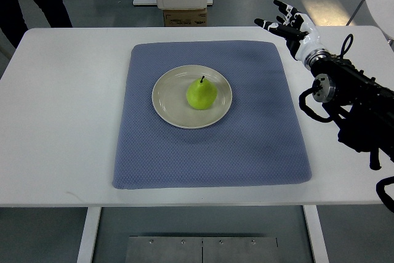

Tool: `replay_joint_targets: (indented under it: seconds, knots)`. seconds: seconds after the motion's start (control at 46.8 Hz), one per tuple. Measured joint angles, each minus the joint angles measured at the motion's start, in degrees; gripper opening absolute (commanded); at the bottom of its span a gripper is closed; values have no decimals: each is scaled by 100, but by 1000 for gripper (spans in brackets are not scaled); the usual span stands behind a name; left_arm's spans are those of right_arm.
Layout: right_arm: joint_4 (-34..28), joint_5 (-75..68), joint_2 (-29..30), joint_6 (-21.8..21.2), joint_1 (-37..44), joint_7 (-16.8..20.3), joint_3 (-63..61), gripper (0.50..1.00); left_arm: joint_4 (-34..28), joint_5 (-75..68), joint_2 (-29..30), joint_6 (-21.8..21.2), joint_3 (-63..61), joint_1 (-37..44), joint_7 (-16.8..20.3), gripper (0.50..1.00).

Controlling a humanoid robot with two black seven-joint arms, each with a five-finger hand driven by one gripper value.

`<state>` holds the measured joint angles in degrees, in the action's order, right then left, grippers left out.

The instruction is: Place pear on plate with right hand

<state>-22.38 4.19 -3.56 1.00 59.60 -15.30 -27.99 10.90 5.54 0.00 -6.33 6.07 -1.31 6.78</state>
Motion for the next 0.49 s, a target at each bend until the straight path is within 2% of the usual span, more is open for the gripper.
replay_joint_targets:
  seconds: [0.128,0.492]
  knots:
    - [262,-51,4,22,-178,161,-352,1000,0,0,0,0,2,-1,0,1000]
    - [513,-401,-15,67,-546,128,-1601,1000,0,0,0,-2,0,-1,-1,1000]
